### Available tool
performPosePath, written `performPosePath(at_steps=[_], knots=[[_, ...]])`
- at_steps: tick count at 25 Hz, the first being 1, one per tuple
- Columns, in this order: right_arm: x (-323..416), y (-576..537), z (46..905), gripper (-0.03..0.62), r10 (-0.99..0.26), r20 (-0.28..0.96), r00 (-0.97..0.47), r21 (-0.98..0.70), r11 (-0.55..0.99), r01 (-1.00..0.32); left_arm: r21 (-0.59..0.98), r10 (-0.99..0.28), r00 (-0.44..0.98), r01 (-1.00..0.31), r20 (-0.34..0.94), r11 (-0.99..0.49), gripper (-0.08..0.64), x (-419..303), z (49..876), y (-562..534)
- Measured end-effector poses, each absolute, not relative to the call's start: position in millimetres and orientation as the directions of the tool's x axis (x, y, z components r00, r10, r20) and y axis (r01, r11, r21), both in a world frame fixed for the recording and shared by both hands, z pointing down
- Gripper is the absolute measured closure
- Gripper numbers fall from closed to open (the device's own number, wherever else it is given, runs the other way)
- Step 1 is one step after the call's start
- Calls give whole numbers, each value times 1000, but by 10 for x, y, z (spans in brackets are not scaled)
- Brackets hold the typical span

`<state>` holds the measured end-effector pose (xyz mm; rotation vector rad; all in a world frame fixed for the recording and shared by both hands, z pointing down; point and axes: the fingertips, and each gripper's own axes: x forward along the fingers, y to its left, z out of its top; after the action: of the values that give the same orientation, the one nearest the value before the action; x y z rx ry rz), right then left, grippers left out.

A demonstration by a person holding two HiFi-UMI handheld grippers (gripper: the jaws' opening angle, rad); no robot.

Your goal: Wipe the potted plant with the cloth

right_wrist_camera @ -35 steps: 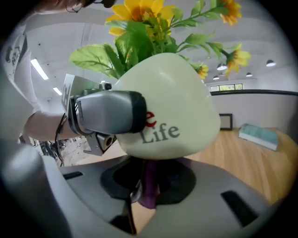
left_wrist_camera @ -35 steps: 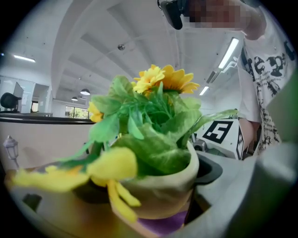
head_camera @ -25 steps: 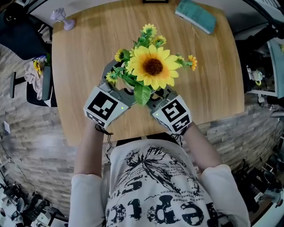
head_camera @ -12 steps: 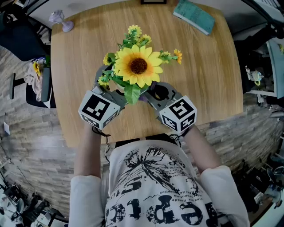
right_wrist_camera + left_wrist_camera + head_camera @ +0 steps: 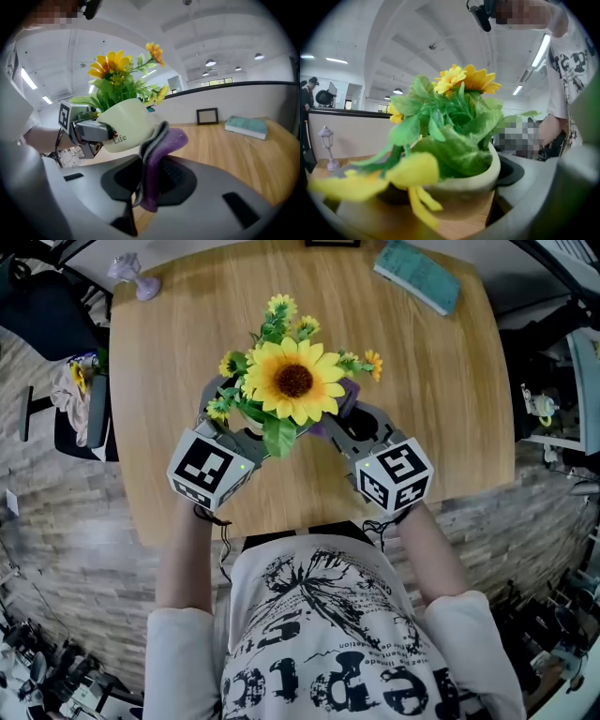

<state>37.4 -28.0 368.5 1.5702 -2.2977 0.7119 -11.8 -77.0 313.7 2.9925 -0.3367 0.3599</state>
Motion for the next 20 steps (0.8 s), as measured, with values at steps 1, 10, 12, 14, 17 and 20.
performPosePath(at_steps=[1, 10, 12, 14, 17, 20], knots=[[439, -295, 3679, 517, -803, 477, -358, -243, 271, -931, 76, -205, 946, -230, 251, -970, 37, -124, 3155, -772], [940, -426, 3649, 517, -846, 490, -210, -131, 167, -977, 105, -158, 955, -189, 252, -976, 37, -141, 3362, -736], [1028, -462, 3583, 515, -857, 482, -183, -98, 154, -983, 111, -136, 956, -169, 259, -979, 37, -139, 3431, -713], [1102, -495, 3521, 515, -868, 471, -154, -63, 142, -988, 121, -114, 955, -152, 273, -981, 37, -146, 3534, -682], [1203, -547, 3469, 515, -886, 449, -114, -4, 126, -992, 135, -81, 950, -126, 301, -983, 37, -111, 3728, -632], [1291, -604, 3482, 514, -896, 432, -103, 49, 137, -989, 134, -54, 942, -104, 331, -986, 37, 1, 3972, -589]])
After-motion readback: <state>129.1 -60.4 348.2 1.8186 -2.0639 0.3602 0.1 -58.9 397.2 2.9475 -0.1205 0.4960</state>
